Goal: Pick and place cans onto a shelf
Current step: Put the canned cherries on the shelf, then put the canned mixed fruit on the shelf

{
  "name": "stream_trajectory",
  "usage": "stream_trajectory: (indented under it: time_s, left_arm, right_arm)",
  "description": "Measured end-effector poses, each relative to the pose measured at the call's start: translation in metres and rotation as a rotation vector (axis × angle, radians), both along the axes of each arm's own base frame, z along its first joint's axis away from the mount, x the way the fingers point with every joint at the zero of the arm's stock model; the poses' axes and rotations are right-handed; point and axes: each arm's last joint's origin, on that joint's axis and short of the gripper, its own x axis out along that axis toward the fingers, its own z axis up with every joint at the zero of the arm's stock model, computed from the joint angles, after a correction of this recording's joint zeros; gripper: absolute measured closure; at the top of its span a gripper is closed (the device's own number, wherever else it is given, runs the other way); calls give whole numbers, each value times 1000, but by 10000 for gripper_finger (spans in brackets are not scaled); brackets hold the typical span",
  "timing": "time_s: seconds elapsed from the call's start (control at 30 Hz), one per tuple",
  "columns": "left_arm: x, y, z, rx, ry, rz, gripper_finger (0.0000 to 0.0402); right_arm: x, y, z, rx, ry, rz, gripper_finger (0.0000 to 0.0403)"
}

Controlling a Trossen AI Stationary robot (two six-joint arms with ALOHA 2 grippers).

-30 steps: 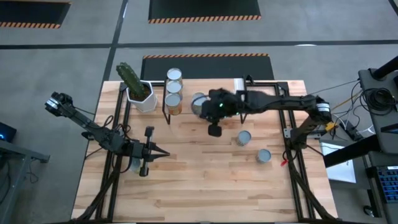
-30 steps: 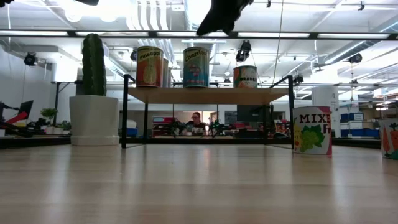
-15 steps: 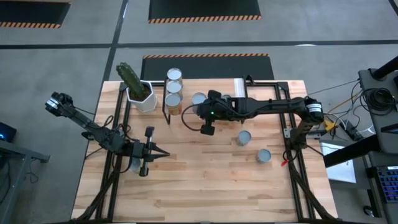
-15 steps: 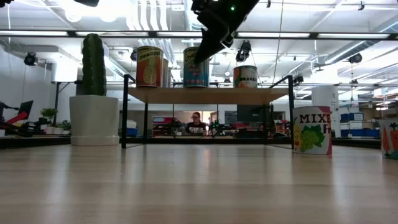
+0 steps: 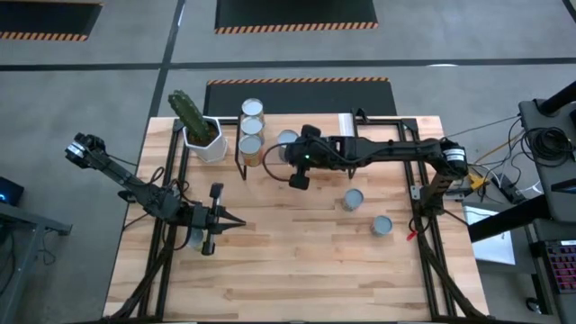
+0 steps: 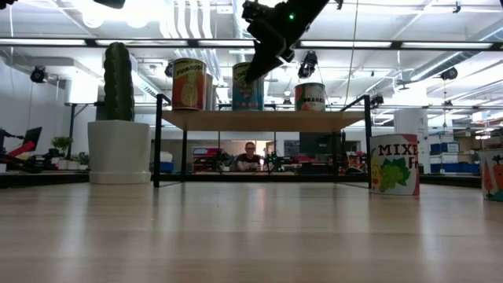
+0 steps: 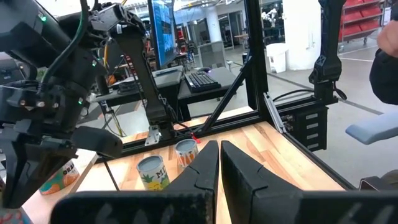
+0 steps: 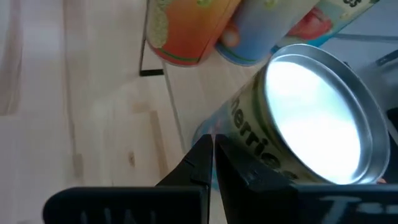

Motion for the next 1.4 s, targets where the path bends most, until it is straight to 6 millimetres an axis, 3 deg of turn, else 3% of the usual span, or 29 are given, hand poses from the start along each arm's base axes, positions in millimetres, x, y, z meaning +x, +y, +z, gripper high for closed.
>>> stream_trajectory:
  time_s: [0.17,0.4,0.53,0.73,0.9,1.17,1.4]
  left_arm:
    - [0,0,0,0,0,0,402]
    - [0,0,1,-19,-5,-1,402]
    - [0,0,1,-27,-7,-1,402]
    - [2,-1,-1,-36,5,-3,402]
    - [3,-2,-1,-34,5,-3,402]
    - [3,-2,-1,-34,2,-3,402]
    - [3,-2,-1,-25,-1,-3,402]
  right_arm:
    - [-6,19,16,30,-30,35,394]
    - [-44,68,40,247,24,155,394]
    - [-62,98,38,303,22,193,394]
    - [-94,126,11,351,83,153,394]
    - [-126,129,-13,382,106,55,394]
    - [-182,110,-44,368,91,-64,394]
    - [-206,101,-60,339,57,-86,391]
